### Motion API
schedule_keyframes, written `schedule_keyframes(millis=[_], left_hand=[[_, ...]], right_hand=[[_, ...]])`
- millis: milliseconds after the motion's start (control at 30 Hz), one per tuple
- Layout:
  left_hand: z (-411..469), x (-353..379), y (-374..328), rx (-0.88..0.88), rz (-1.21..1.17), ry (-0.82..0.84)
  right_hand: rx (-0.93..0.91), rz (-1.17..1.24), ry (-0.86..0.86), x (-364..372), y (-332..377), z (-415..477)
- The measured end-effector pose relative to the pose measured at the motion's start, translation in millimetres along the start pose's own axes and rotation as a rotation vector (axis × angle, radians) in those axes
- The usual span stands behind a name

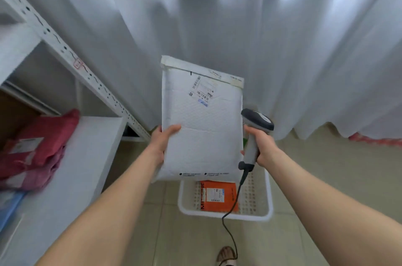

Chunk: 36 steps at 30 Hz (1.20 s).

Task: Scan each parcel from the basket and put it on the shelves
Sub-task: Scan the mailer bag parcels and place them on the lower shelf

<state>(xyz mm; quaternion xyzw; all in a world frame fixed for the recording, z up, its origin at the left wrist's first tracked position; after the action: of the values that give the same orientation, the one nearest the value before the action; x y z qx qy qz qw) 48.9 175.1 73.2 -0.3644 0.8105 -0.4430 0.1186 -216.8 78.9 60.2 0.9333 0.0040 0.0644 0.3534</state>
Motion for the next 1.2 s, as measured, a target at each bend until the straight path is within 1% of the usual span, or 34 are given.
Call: schedule_keyframes(millis=[100, 200, 367, 533, 600, 700, 833, 900, 967, 1033, 1200], left_hand=[[-47.5, -13.9, -28.9, 0.003, 0.022, -0.032], [-102.5, -32.9, -49.5, 0.048, 0.013, -0.057], [-200.7, -58.4, -58.7, 0.039, -0.053, 0.065], [-279.2, -79.1, -64.9, 0.018, -0.025, 0.143], [-303.0, -87.1, -69.0, 0.010, 0.004, 0.166], [-325.9, -96.1, -72.1, 0.000, 0.059, 0.190], [-339.5, -98.9, -86.0, -0.026, 0.045, 0.166], [-344.9, -100.6, -97.1, 0.039, 0.115, 0.106], [-348.5, -110.3, -104.9, 0.143, 0.199, -0.005], [-353.4, -119.4, -108.4, 0.186, 0.251, -0.015], [-365.3, -141.6, -103.4, 0.083, 0.114, 0.026]], right_hand=[[-0.042, -0.020, 0.030, 3.9, 23.9, -46.3], [-0.078, -0.047, 0.086, 8.2, 35.6, -91.9], [-0.121, -0.078, 0.201, 7.4, 23.5, -168.4], [-0.139, -0.081, 0.266, -3.9, 4.9, -232.4], [-0.116, -0.079, 0.299, -7.2, 0.6, -251.0], [-0.131, -0.092, 0.351, -4.4, -1.8, -275.6], [-0.183, -0.117, 0.352, 5.2, -2.5, -303.3], [-0.199, -0.119, 0.344, 10.3, -5.5, -315.0], [-0.212, -0.113, 0.342, 17.9, -10.6, -326.8], [-0.240, -0.112, 0.316, 26.7, -16.7, -337.3], [-0.303, -0.121, 0.229, 50.2, -38.5, -363.3]])
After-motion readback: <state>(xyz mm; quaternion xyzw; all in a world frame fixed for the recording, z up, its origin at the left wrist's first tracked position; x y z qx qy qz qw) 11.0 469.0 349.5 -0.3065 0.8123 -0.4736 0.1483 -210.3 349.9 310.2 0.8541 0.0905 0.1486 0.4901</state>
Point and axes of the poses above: each hand's wrist, its own z-axis towards the middle knuckle, its own x-axis out of the palm, y = z × x, the point moved 4 cm from there along z, towards the middle knuckle, and after that the axes turned 7 degrees about -z, right-handed, at the moved point
